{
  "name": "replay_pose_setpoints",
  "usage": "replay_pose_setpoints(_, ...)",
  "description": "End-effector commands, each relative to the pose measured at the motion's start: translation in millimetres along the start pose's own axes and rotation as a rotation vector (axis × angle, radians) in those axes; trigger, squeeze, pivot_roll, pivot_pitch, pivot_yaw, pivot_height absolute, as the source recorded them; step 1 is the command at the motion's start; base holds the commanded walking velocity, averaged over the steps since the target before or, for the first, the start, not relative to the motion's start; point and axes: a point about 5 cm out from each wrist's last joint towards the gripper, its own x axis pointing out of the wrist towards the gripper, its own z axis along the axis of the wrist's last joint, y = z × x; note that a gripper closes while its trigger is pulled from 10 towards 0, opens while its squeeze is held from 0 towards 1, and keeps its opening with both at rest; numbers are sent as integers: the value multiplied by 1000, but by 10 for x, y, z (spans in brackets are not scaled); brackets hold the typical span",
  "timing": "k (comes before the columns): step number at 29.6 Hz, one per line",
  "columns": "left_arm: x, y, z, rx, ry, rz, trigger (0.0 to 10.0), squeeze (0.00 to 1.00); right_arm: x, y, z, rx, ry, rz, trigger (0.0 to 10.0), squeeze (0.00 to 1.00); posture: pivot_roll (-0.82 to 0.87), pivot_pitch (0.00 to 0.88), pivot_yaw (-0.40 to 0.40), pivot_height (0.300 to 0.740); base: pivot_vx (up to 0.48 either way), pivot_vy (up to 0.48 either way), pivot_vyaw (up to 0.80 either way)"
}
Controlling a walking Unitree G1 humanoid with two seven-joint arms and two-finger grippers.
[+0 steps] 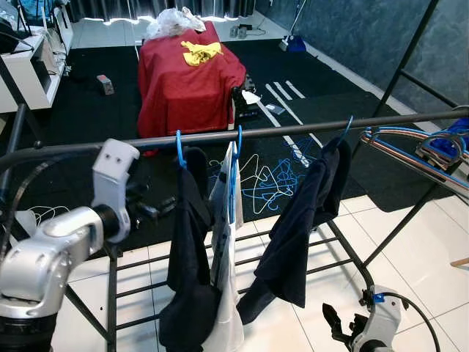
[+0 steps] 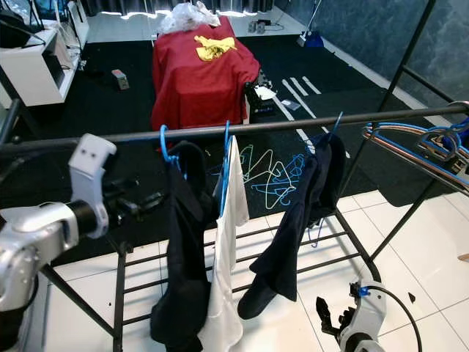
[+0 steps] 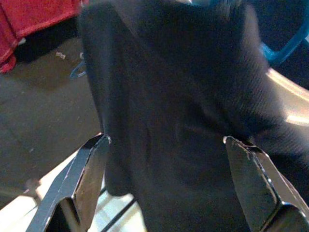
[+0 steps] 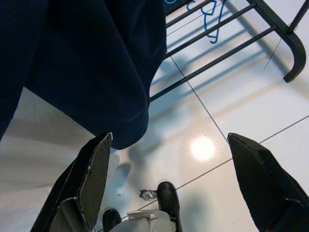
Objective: Hang hanger
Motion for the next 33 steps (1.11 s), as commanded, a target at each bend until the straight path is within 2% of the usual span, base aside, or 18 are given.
replay_pose_setpoints(1,-16,0,-10,28,22,17,10000,0,-27,-57,-37,16,7,-19,10000,0,-91,111,-59,740,0,0,0)
replay_pose_setpoints(4,-30,15,-15,110,78,58,10000,0,-20,-57,-47,16,10,-17,10000,0,-88,108,-59,740,0,0,0)
replay_pose_setpoints(8,-26,-4,5,106,72,62,10000,0,-18,-56,-50,16,11,-17,10000,0,-89,105,-59,740,0,0,0)
replay_pose_setpoints(10,-25,25,118,54,14,104,10000,0,-16,-58,-52,16,13,-16,10000,0,-90,106,-60,740,0,0,0)
replay_pose_setpoints(16,-36,63,234,0,-44,148,10000,0,-14,-62,-53,16,13,-16,10000,0,-90,107,-60,740,0,0,0)
replay_pose_setpoints(17,-48,38,298,-66,-72,134,10000,0,-15,-68,-52,17,13,-17,10000,0,-89,115,-60,740,0,0,0)
replay_pose_setpoints(20,-48,38,298,-66,-72,134,10000,0,-15,-68,-52,17,13,-17,10000,0,-89,115,-60,740,0,0,0)
replay_pose_setpoints(21,-57,-1,353,-135,-97,108,10000,0,-16,-74,-52,19,13,-17,10000,0,-89,115,-60,740,0,0,0)
replay_pose_setpoints(22,-57,-1,353,-135,-97,108,10000,0,-16,-74,-52,19,13,-17,10000,0,-89,115,-60,740,0,0,0)
replay_pose_setpoints(23,-50,-93,379,-208,-108,41,10000,0,-15,-79,-50,20,13,-17,10000,0,-85,120,-64,740,0,0,0)
replay_pose_setpoints(24,-50,-93,379,-208,-108,41,10000,0,-15,-79,-50,20,13,-17,10000,0,-85,120,-64,740,0,0,0)
replay_pose_setpoints(25,-34,-206,383,-266,-111,-30,10000,0,-14,-83,-50,21,14,-18,10000,0,-87,119,-63,740,0,0,0)
replay_pose_setpoints(26,-34,-206,383,-266,-111,-30,10000,0,-14,-83,-50,21,14,-18,10000,0,-87,119,-63,740,0,0,0)
replay_pose_setpoints(27,-17,-292,378,-306,-107,-78,10000,0,-11,-87,-49,22,14,-18,10000,0,-86,120,-63,740,0,0,0)
replay_pose_setpoints(29,-17,-292,378,-306,-107,-78,10000,0,-11,-87,-49,22,14,-18,10000,0,-86,120,-63,740,0,0,0)
replay_pose_setpoints(31,10,-383,367,-347,-96,-112,10000,0,-5,-92,-49,23,14,-20,10000,0,-83,121,-61,740,0,0,0)
replay_pose_setpoints(33,10,-383,367,-347,-96,-112,10000,0,-5,-92,-49,23,14,-20,10000,0,-83,121,-61,740,0,0,0)
